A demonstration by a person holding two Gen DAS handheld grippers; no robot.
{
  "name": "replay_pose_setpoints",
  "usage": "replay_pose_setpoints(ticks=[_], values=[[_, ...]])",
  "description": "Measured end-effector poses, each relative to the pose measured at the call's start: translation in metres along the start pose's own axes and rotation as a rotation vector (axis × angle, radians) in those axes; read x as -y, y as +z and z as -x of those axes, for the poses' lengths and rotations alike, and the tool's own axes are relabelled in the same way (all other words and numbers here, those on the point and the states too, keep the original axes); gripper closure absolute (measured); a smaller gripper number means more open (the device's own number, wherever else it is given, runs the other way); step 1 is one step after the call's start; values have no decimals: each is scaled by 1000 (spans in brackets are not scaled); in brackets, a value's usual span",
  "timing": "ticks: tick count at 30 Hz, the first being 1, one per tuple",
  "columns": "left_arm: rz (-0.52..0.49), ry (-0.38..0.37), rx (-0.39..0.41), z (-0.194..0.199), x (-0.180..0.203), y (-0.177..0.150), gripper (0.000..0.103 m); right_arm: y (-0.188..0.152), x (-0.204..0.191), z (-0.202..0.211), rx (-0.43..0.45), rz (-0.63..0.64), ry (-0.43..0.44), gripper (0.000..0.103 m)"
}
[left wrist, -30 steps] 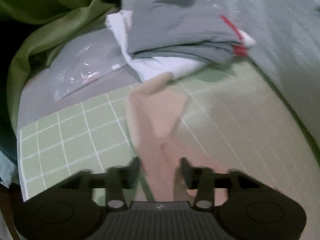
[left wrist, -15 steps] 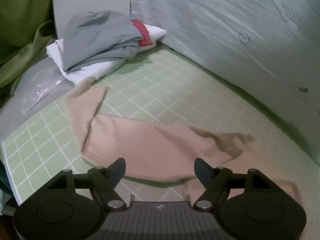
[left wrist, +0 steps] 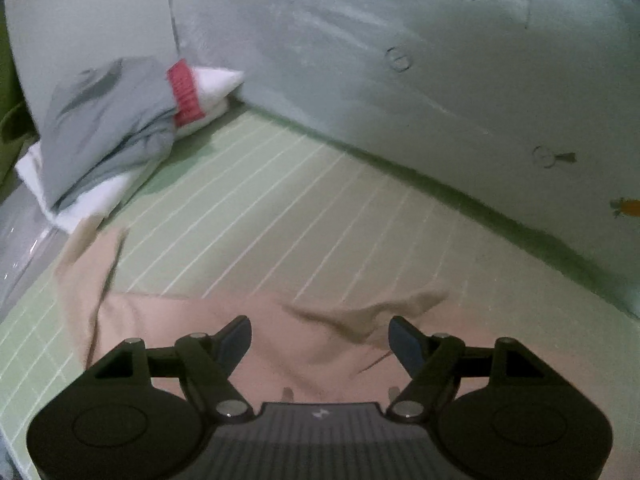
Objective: Fold clothes
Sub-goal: 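Grasp the shirt hem with the right gripper and spread it flat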
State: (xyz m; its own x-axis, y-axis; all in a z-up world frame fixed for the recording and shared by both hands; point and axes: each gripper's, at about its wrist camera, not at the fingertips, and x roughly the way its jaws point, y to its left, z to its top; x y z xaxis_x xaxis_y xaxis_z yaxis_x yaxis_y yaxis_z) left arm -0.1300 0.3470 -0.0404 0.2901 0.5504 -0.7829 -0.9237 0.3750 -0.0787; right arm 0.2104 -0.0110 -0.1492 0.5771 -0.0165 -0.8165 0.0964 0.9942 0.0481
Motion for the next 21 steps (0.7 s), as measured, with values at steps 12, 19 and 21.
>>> replay_pose_setpoints(ticks=[12,19,21], values=[[10,-83,14,40,-6,-34,27,-9,55,101,283,28,149,98],[-16,-78,4,60,-17,-63,26,-89,107,141,255,51,146,98],[-22,-74,-17,62,-21,-70,26,-115,115,125,136,70,133,96]])
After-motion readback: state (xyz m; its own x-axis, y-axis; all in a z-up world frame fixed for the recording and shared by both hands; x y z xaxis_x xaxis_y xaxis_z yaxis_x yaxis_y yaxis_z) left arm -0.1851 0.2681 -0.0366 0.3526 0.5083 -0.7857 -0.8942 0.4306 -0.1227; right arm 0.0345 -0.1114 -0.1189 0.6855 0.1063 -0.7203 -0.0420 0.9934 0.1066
